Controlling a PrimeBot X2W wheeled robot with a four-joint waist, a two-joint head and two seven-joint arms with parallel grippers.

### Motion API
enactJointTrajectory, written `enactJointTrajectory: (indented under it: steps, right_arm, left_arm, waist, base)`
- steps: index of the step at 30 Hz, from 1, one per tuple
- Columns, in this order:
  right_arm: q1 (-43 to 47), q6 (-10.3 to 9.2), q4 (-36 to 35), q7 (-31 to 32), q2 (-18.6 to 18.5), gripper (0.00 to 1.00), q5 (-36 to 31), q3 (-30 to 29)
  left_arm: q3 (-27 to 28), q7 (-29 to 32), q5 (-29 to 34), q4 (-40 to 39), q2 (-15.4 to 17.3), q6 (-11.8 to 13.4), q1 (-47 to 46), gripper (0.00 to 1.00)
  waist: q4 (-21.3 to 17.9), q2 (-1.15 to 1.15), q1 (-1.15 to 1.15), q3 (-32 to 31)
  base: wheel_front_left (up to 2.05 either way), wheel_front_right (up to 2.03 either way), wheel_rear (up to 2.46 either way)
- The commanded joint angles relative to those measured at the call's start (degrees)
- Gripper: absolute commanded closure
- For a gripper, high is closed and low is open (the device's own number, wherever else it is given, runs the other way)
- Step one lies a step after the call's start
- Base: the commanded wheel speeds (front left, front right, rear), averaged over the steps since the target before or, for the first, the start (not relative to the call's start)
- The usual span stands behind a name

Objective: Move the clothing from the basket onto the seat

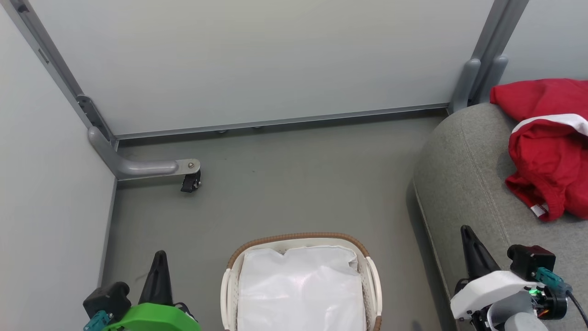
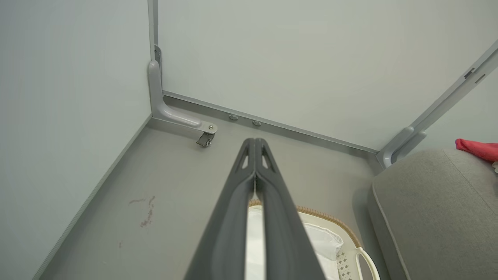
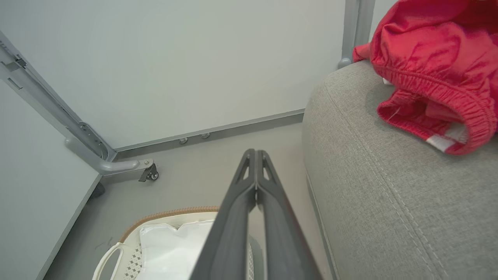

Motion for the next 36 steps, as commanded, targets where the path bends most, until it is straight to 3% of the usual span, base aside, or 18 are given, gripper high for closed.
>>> enactJointTrajectory:
  steps: [1, 36]
  right_arm:
    - [-0.9, -0.01, -1.3, 0.5, -0.3, 1.0, 2.9, -0.2]
    - [-0.7, -0.03, -4.7, 8.4, -0.6, 1.0, 34.7, -1.6]
  left_arm:
    - [0.7, 0.5, -2.6, -1.1, 0.1, -0.4, -0.8, 1.0]
    - [5.5, 8.8, -30.2, -3.2, 0.2, -2.0, -3.3, 1.0]
  waist:
    - [0.0, 0.0, 0.0, 0.0]
    - [-0.5, 0.0, 0.0, -0.6]
  base:
    - [0.0, 0.0, 0.0]
    - [0.0, 0.0, 0.0]
